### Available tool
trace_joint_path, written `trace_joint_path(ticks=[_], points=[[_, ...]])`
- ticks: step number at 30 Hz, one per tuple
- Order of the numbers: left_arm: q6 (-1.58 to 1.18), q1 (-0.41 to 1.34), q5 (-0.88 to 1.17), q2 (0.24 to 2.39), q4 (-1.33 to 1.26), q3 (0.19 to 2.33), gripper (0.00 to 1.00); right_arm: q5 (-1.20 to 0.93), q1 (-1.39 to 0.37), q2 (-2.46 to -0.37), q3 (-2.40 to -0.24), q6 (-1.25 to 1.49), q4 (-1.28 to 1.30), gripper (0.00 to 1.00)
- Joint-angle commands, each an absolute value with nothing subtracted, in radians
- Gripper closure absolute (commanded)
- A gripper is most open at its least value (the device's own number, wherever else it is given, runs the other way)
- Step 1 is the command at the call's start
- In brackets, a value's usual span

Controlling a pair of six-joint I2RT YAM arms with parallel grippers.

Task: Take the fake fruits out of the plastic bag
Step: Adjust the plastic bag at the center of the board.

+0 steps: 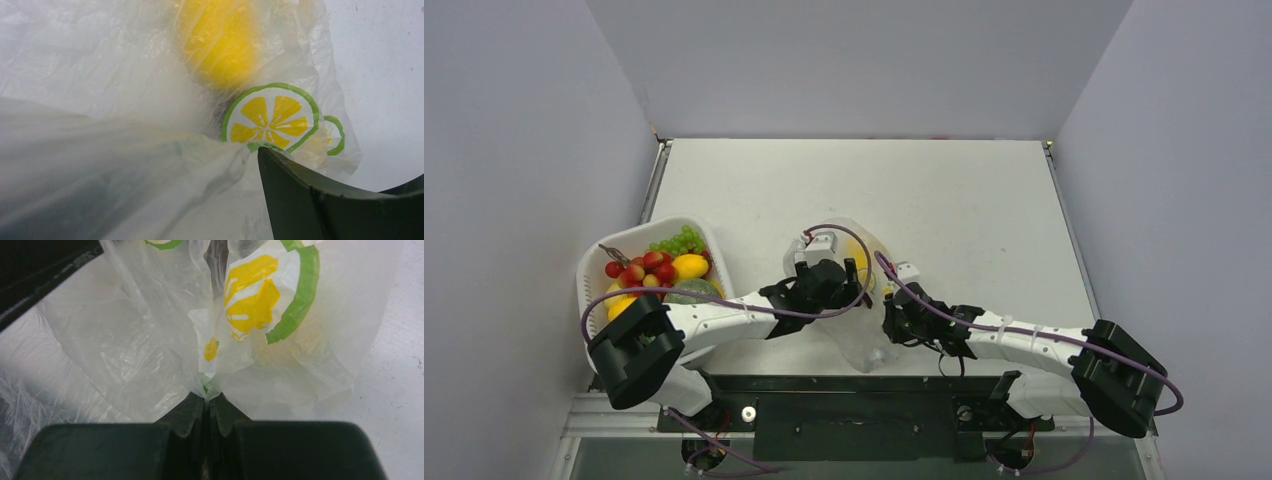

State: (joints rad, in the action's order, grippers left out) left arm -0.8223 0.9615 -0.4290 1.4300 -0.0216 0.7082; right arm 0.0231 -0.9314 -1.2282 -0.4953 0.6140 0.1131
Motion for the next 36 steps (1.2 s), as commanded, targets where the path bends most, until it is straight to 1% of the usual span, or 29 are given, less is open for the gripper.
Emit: trace_joint_path(ticks=[1,3,5,6,7,8,9,11,12,13,15,17,22,26,28,30,31,32,33,34,35,36], points=[[-0.777,0.982,-0.414,1.46,-0.098,0.779,0.25,0.06,-0.939,-1.187,-0.514,0.605,0.132,1.0],[-0.777,0.984,-0.415,1.449,-0.094,0.772,0.26,0.092,-0.938,-1.17,-0.543,0.604,0.185,1.0],[-0.783,0.985,-0.41,1.423,-0.091,0.75,0.26,0.146,-0.939,-1.152,-0.58,0.603,0.255,0.92],[-0.783,0.986,-0.405,1.41,-0.089,0.732,0.26,0.193,-0.941,-1.139,-0.607,0.601,0.277,0.79],[-0.783,0.985,-0.389,1.382,-0.091,0.72,0.26,0.219,-0.944,-1.133,-0.636,0.593,0.325,0.73],[-0.782,0.986,-0.38,1.365,-0.093,0.695,0.25,0.266,-0.947,-1.128,-0.651,0.586,0.347,0.61],[-0.777,0.986,-0.357,1.333,-0.107,0.682,0.24,0.286,-0.953,-1.127,-0.684,0.568,0.383,0.56],[-0.774,0.984,-0.328,1.283,-0.127,0.642,0.21,0.366,-0.97,-1.127,-0.728,0.53,0.413,0.39],[-0.774,0.984,-0.312,1.269,-0.131,0.619,0.2,0.387,-0.978,-1.129,-0.742,0.504,0.416,0.35],[-0.769,0.983,-0.304,1.238,-0.139,0.609,0.19,0.425,-0.993,-1.134,-0.77,0.491,0.418,0.29],[-0.763,0.983,-0.286,1.199,-0.142,0.588,0.18,0.465,-1.003,-1.151,-0.814,0.457,0.417,0.25],[-0.757,0.983,-0.268,1.167,-0.141,0.573,0.17,0.489,-1.01,-1.17,-0.848,0.429,0.405,0.24],[-0.76,0.983,-0.251,1.114,-0.131,0.54,0.16,0.519,-1.04,-1.236,-0.886,0.335,0.316,0.23],[-0.772,0.982,-0.232,1.111,-0.14,0.518,0.16,0.597,-1.046,-1.327,-0.909,0.301,0.24,0.23],[-0.784,0.982,-0.22,1.11,-0.154,0.508,0.16,0.645,-1.055,-1.368,-0.923,0.285,0.199,0.24],[-0.807,0.983,-0.208,1.105,-0.178,0.491,0.16,0.692,-1.068,-1.397,-0.934,0.256,0.157,0.31],[-0.811,0.983,-0.204,1.103,-0.186,0.479,0.16,0.704,-1.074,-1.413,-0.94,0.25,0.147,0.43],[-0.821,0.984,-0.203,1.099,-0.194,0.474,0.16,0.718,-1.083,-1.418,-0.953,0.243,0.135,0.5],[-0.823,0.984,-0.201,1.096,-0.196,0.468,0.16,0.721,-1.087,-1.421,-0.958,0.241,0.131,0.71],[-0.826,0.984,-0.2,1.091,-0.197,0.465,0.17,0.715,-1.094,-1.418,-0.965,0.244,0.119,0.81],[-0.828,0.984,-0.201,1.088,-0.196,0.459,0.17,0.705,-1.094,-1.401,-0.967,0.256,0.112,0.97],[-0.833,0.983,-0.203,1.078,-0.195,0.455,0.18,0.654,-1.093,-1.39,-0.964,0.265,0.091,1.0]])
